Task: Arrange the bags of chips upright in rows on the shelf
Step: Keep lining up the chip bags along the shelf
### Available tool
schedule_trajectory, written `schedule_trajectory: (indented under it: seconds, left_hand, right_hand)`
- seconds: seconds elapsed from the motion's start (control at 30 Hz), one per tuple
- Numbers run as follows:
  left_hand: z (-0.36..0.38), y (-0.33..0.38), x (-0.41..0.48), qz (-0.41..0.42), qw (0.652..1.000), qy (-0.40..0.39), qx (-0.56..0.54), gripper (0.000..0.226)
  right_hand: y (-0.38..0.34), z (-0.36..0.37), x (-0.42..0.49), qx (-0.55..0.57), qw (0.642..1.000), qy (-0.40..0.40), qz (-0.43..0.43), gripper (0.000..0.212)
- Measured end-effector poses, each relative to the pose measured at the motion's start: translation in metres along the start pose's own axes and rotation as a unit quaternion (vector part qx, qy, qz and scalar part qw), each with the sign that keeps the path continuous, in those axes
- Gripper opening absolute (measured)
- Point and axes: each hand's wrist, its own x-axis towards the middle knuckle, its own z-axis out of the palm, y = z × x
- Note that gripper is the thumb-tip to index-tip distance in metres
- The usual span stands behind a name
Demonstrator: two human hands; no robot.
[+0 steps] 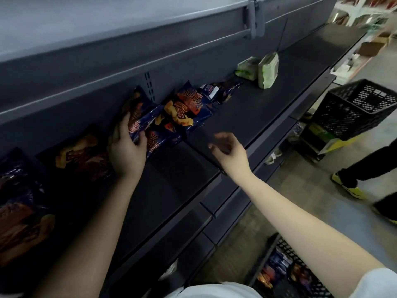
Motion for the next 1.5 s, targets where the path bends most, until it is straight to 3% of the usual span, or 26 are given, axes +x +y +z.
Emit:
schedule_trajectory:
  seconds: [0.1, 0.17, 0.2, 0.27, 0.33, 0.43, 0.5, 0.63, 0.73, 0.8, 0.9, 1.0, 1.07, 1.13, 1.2, 1.23, 1.33, 1.47, 1.5]
  left_hand:
    - [-0.019, 0.037, 0.001, 0.028, 0.994, 0.028, -0.103, 0.055]
    - [-0.027, 0.060, 0.003, -0.029, 0.974, -0.045, -0.222, 0.054]
    - [-0.028, 0.068, 0.003, -0.073, 0.948, -0.106, -0.290, 0.050]
    - [-0.025, 0.075, -0.001, -0.173, 0.859, -0.244, -0.416, 0.038]
    - [-0.020, 0.078, -0.015, -0.237, 0.778, -0.363, -0.455, 0.028]
    - [-0.013, 0.079, -0.040, -0.249, 0.733, -0.452, -0.443, 0.026]
    - [-0.008, 0.077, -0.049, -0.267, 0.713, -0.461, -0.455, 0.026]
    - [-0.005, 0.074, -0.055, -0.272, 0.726, -0.453, -0.441, 0.027]
    - [-0.008, 0.073, -0.051, -0.258, 0.776, -0.393, -0.420, 0.021]
    - [-0.013, 0.070, -0.045, -0.289, 0.790, -0.341, -0.420, 0.021]
    - [-0.025, 0.058, -0.036, -0.367, 0.759, -0.293, -0.452, 0.034]
    - [-0.041, 0.049, -0.041, -0.388, 0.750, -0.347, -0.408, 0.039]
    - [-0.054, 0.045, -0.051, -0.407, 0.744, -0.378, -0.372, 0.039]
    - [-0.070, 0.042, -0.064, -0.425, 0.746, -0.378, -0.347, 0.061]
    - [-0.082, 0.032, -0.075, -0.423, 0.755, -0.362, -0.347, 0.093]
    - [-0.086, 0.025, -0.080, -0.420, 0.759, -0.346, -0.357, 0.097]
    - [-0.108, 0.021, -0.092, -0.423, 0.771, -0.268, -0.393, 0.078]
    - [-0.146, 0.013, -0.111, -0.388, 0.810, -0.216, -0.383, 0.030]
    - [-0.158, 0.010, -0.116, -0.377, 0.827, -0.227, -0.350, 0.035]
  right_hand:
    - [-0.003, -0.001, 0.001, 0.014, 1.000, 0.000, -0.006, 0.029]
    - [-0.005, -0.003, 0.002, 0.022, 1.000, -0.006, -0.006, 0.036]
    - [-0.005, -0.004, 0.002, 0.036, 0.999, -0.016, 0.002, 0.043]
    - [-0.002, -0.006, 0.005, 0.102, 0.993, -0.048, 0.036, 0.060]
    - [0.001, -0.009, 0.008, 0.204, 0.970, -0.103, 0.079, 0.075]
    - [0.004, -0.017, 0.007, 0.284, 0.936, -0.172, 0.114, 0.084]
    - [0.009, -0.022, 0.005, 0.257, 0.946, -0.163, 0.110, 0.068]
    - [0.015, -0.025, 0.003, 0.213, 0.967, -0.106, 0.097, 0.043]
    - [0.011, -0.027, 0.005, 0.171, 0.980, -0.079, 0.058, 0.045]
    - [0.005, -0.028, 0.006, 0.132, 0.986, -0.096, 0.012, 0.045]
    - [-0.007, -0.029, 0.005, 0.099, 0.968, -0.222, -0.057, 0.037]
    - [-0.018, -0.025, 0.002, 0.064, 0.901, -0.387, -0.183, 0.022]
    - [-0.024, -0.019, 0.000, 0.037, 0.871, -0.432, -0.231, 0.011]
    - [-0.024, -0.010, 0.001, 0.028, 0.858, -0.455, -0.236, 0.010]
    - [-0.021, 0.001, 0.003, 0.012, 0.856, -0.459, -0.237, 0.027]
    - [-0.020, 0.007, 0.002, 0.010, 0.860, -0.452, -0.235, 0.039]
    - [-0.024, 0.025, -0.002, 0.071, 0.887, -0.425, -0.165, 0.055]
    - [-0.032, 0.055, -0.002, 0.225, 0.856, -0.466, -0.017, 0.053]
    - [-0.036, 0.065, -0.003, 0.226, 0.847, -0.481, 0.003, 0.050]
